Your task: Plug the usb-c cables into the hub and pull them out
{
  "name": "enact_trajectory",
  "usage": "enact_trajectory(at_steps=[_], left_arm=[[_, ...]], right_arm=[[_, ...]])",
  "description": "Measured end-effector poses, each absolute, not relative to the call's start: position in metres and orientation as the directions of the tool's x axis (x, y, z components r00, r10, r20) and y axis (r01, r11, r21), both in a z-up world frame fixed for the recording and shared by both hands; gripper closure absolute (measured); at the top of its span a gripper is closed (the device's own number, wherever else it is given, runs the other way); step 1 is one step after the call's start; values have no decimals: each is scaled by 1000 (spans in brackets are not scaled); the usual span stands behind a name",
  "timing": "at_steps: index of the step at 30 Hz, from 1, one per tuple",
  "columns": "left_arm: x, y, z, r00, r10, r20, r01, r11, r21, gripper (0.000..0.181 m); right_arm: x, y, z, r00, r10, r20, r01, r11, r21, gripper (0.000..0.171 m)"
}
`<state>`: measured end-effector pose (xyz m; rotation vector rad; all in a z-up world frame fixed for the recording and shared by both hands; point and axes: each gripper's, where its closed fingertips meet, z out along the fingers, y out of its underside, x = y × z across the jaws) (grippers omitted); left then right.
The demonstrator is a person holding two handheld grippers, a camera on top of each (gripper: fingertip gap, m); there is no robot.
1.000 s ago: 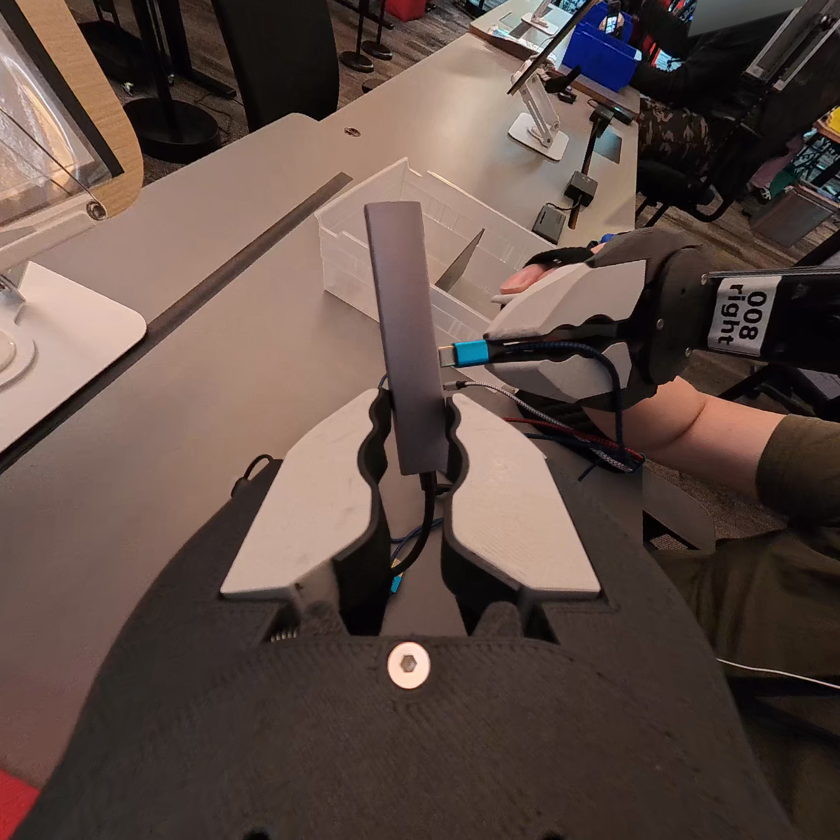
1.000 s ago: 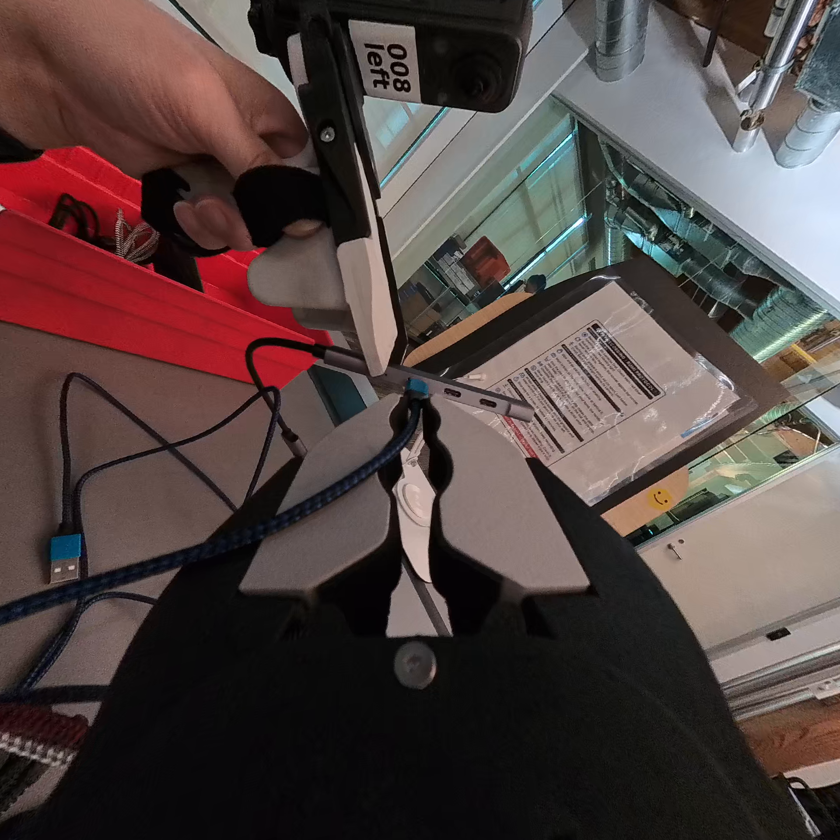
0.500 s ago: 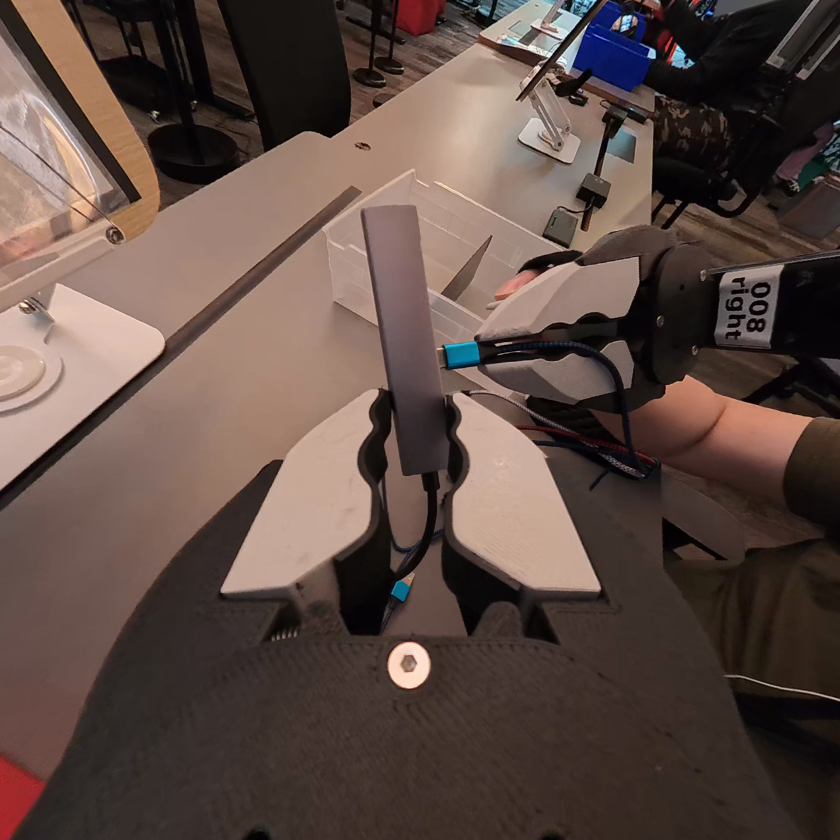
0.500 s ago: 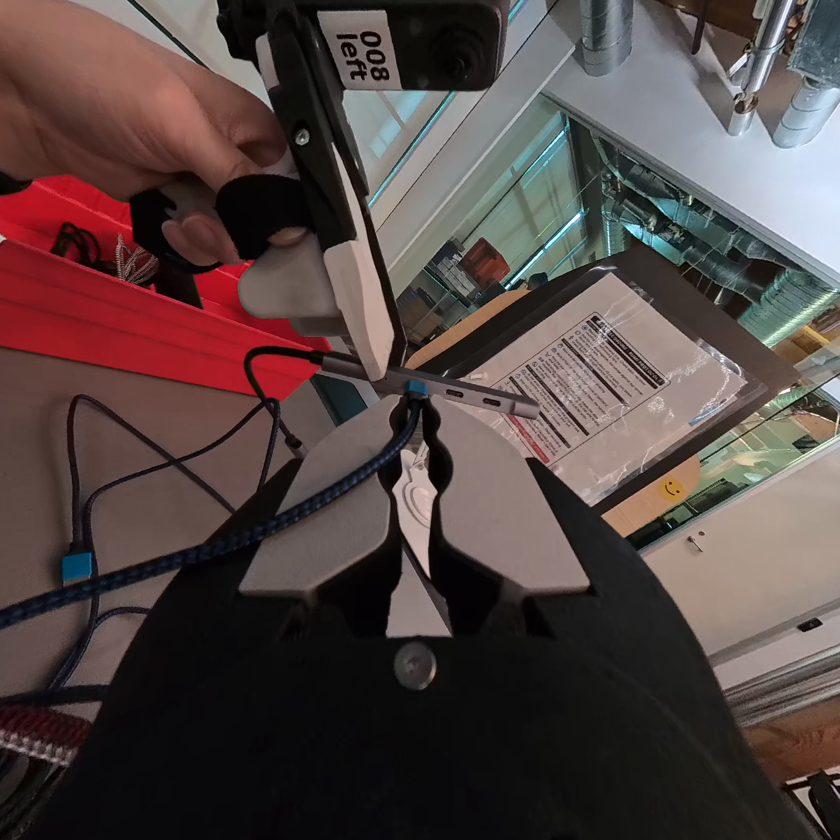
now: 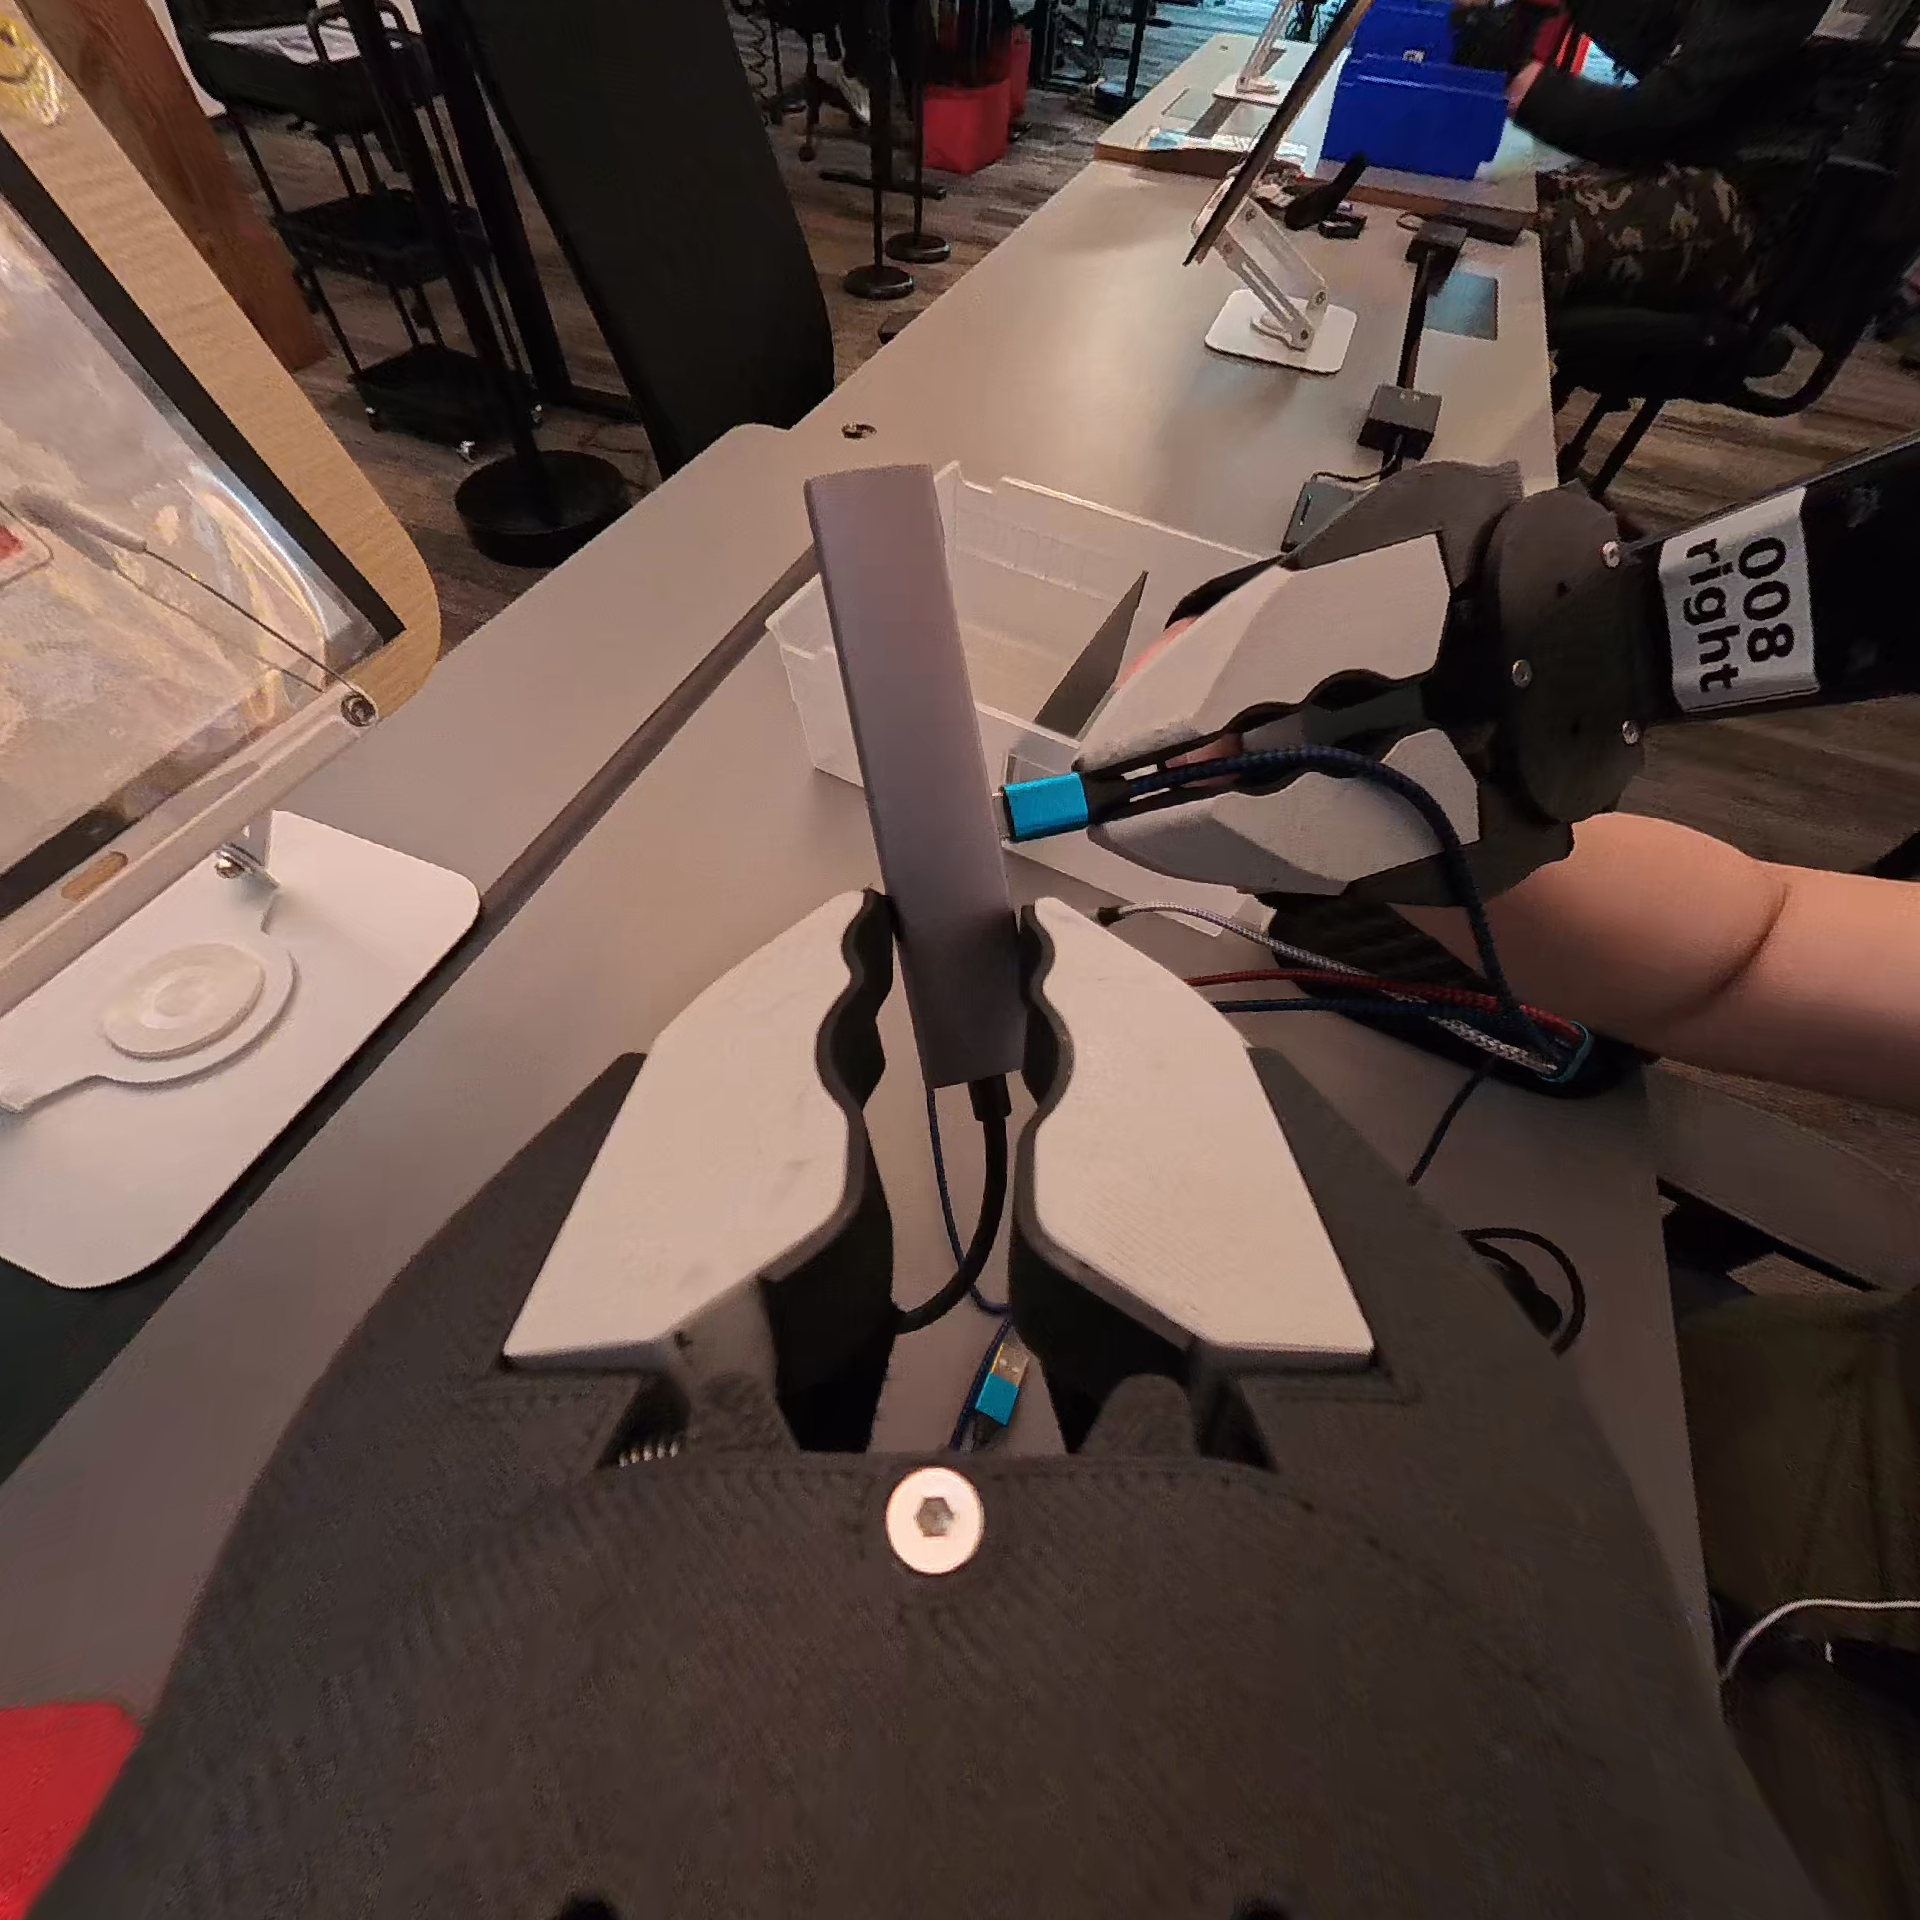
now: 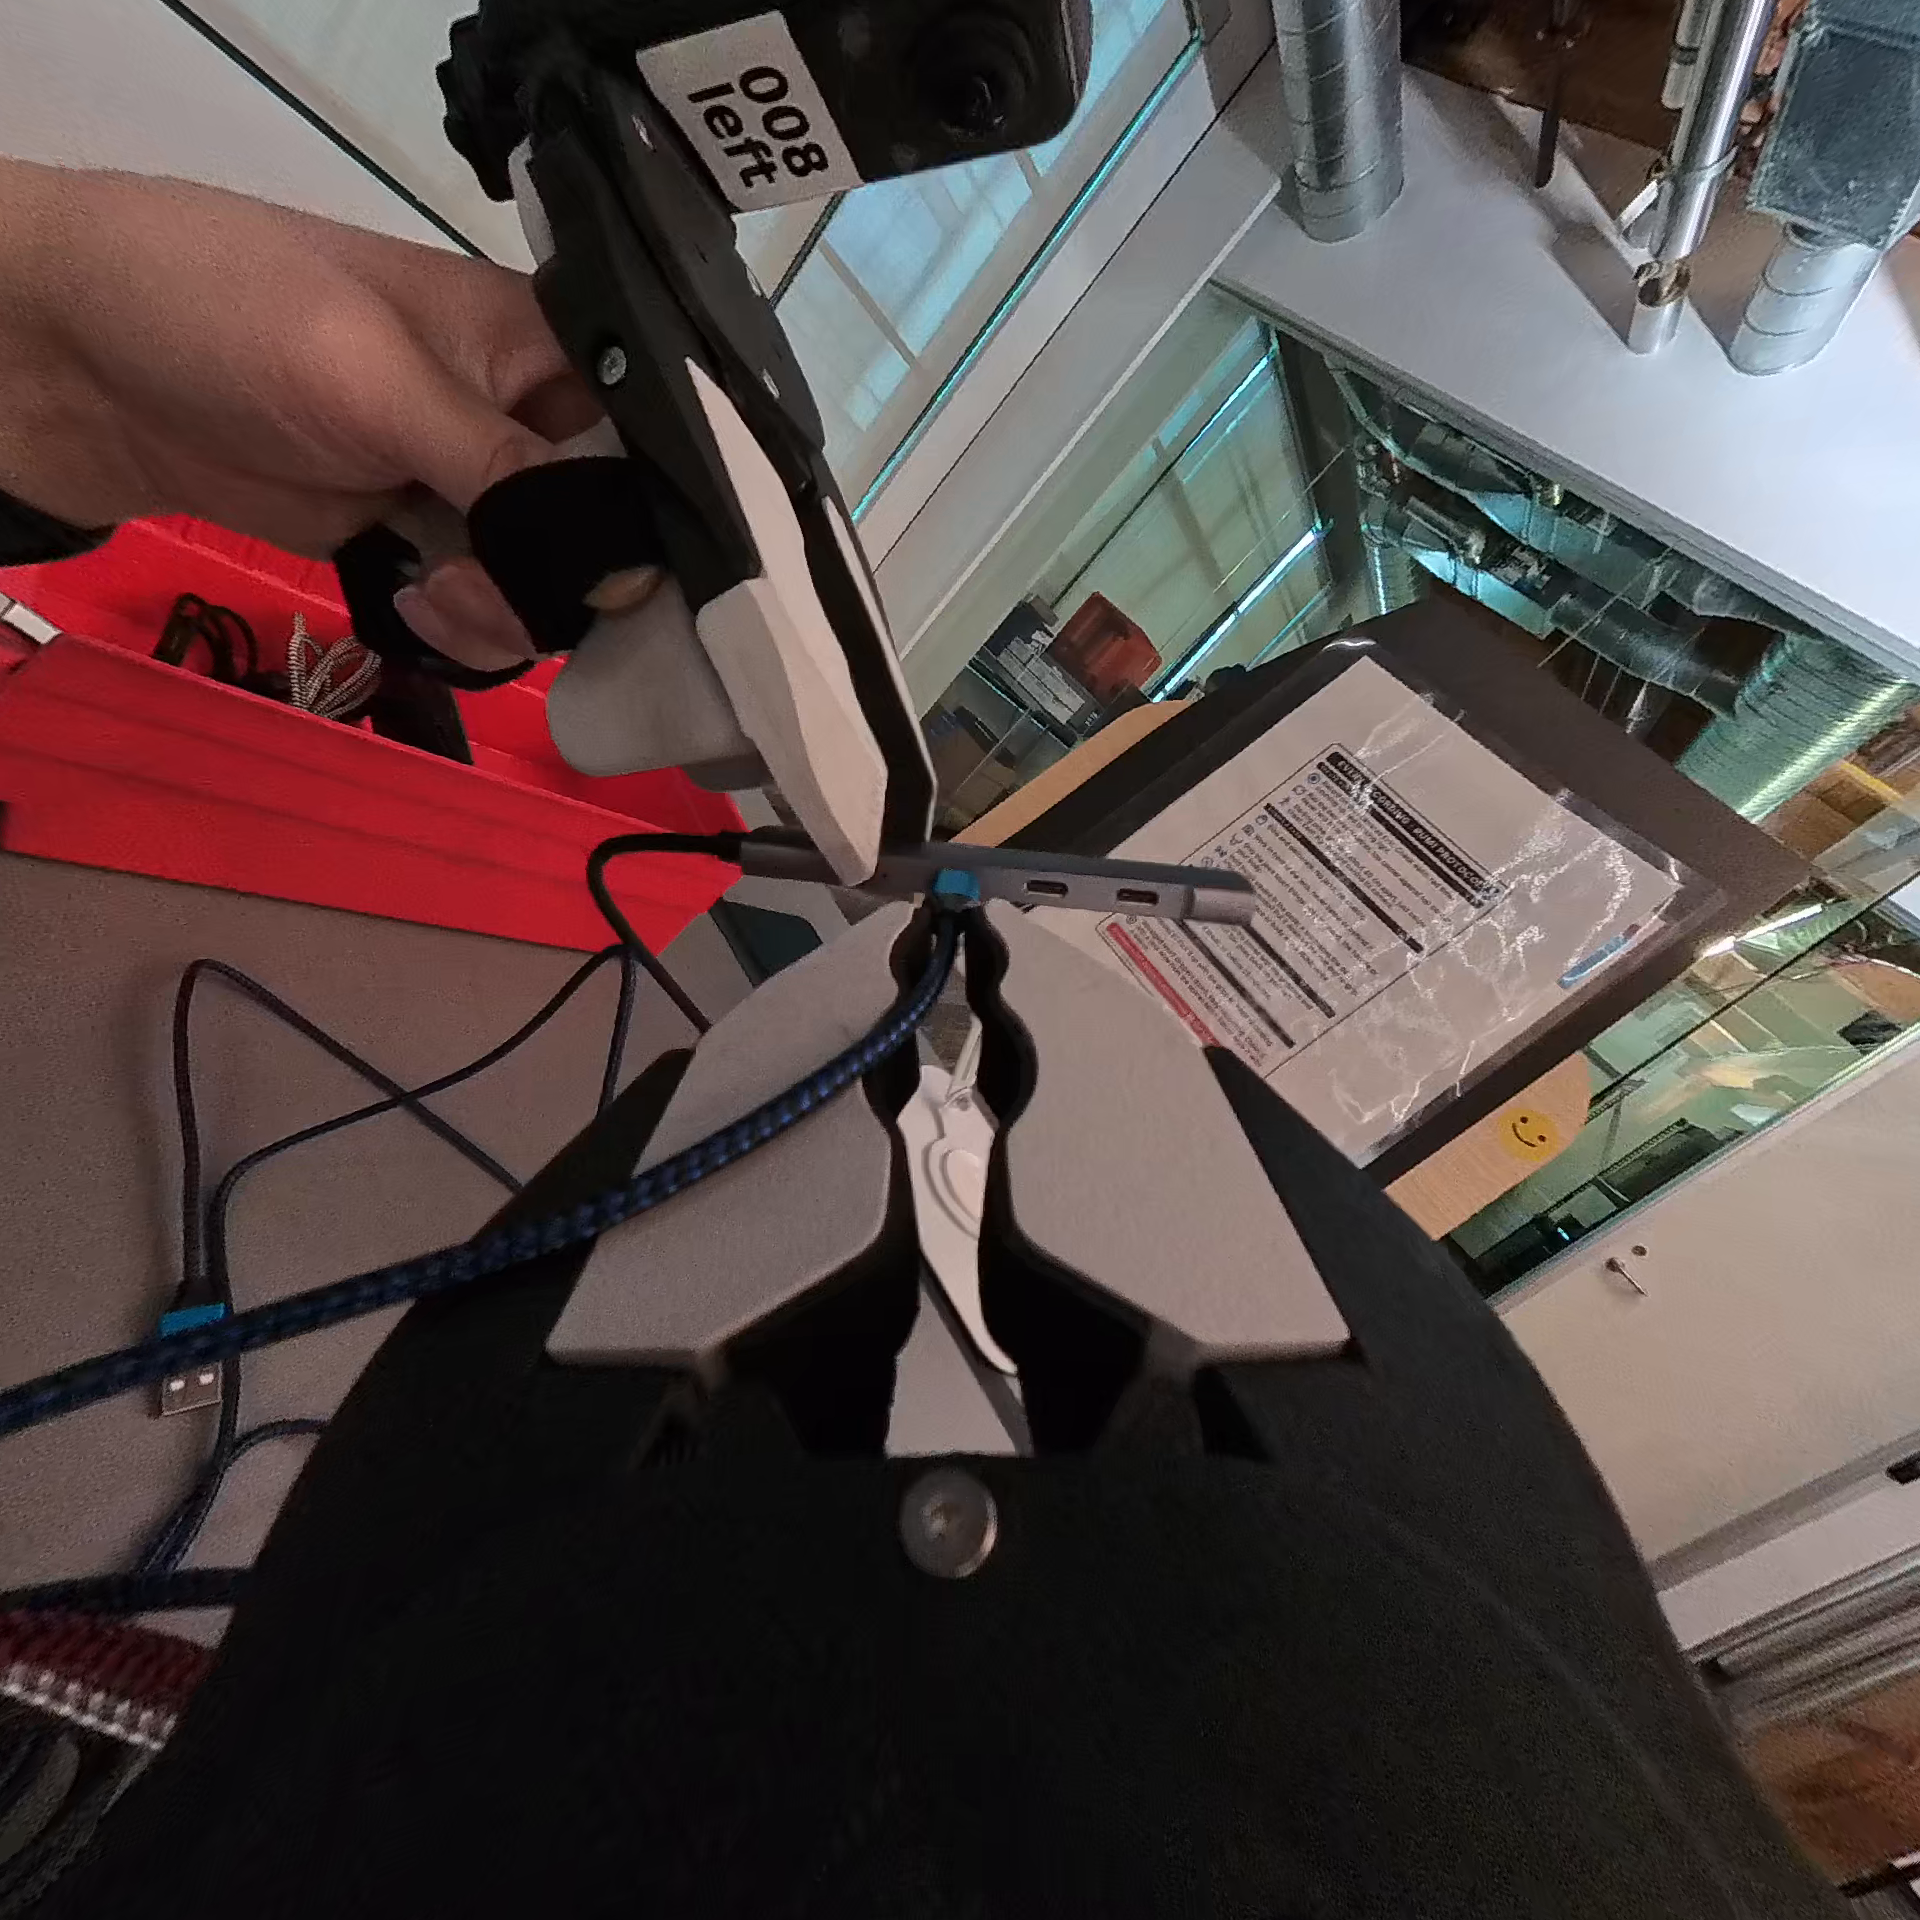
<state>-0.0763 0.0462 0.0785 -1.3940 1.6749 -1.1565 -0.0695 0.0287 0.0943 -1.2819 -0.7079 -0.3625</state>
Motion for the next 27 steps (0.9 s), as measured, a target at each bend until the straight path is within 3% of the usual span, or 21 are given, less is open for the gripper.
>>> enact_trajectory(at_steps=[1,8,23,27], left_arm=[[-76,46,78,-212,-976,38,-392,49,-919,159],[-78,46,78,-176,-980,-95,-404,160,-901,159],[-72,51,73,-127,-981,-147,-421,188,-887,159],[-79,60,71,-138,-981,-136,-445,184,-876,159]], right_arm=[[-70,28,94,735,132,665,619,271,-738,164],[-71,29,93,728,118,675,629,276,-727,164],[-67,34,88,730,115,673,636,245,-732,164],[-71,42,76,723,203,661,622,225,-750,160]])
